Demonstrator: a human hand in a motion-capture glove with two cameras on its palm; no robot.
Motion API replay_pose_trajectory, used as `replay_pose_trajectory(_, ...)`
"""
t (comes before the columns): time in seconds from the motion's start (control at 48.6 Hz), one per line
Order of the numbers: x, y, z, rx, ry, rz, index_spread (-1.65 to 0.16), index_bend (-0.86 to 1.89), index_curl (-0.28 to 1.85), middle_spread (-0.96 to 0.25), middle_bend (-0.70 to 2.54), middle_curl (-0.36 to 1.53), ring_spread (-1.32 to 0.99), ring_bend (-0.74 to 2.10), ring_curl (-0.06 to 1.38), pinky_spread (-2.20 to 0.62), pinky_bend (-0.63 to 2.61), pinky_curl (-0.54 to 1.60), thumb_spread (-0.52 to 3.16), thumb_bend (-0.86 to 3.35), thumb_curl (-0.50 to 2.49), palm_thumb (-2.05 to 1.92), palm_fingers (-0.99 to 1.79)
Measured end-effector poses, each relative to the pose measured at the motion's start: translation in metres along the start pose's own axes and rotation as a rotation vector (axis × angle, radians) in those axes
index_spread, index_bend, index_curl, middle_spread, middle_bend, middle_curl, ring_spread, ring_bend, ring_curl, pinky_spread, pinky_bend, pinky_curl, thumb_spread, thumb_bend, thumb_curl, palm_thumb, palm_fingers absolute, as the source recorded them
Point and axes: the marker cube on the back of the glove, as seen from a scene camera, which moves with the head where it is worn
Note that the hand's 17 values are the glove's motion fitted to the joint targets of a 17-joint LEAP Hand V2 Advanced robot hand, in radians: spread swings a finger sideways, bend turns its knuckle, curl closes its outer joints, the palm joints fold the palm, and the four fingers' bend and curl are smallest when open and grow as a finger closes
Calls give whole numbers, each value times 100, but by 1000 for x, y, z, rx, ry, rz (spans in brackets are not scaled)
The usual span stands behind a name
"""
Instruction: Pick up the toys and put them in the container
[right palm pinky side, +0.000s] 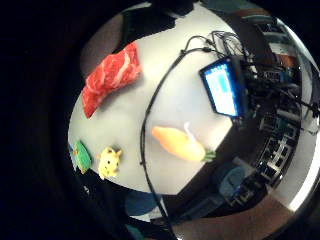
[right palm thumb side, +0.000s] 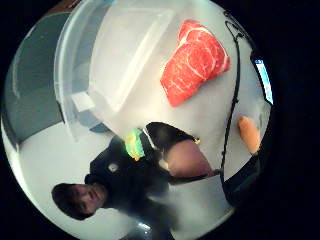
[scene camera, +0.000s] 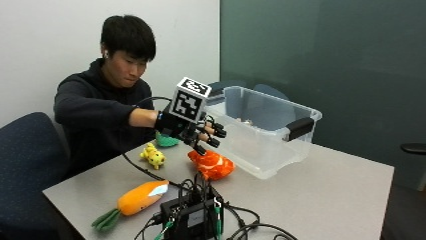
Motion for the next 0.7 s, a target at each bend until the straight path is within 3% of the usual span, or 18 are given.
replay_pose_trajectory(0.268, -1, -33, 23, -52, -13, -54, -24, 11, 9, 1, 11, 6, 0, 14, 4, 4, 79, 25, 96, 1, 12, 6, -30)
replay_pose_trajectory(0.556, -14, -57, 65, -98, -40, -107, -27, 10, 13, 1, 10, 11, 1, 16, 8, 5, 86, 30, 112, -2, 19, 3, -28)
replay_pose_trajectory(0.7, -21, -63, 83, -28, -61, -127, -29, 14, 15, 1, 4, 10, 4, 17, 10, 7, 102, 35, 114, -1, 23, 3, -21)
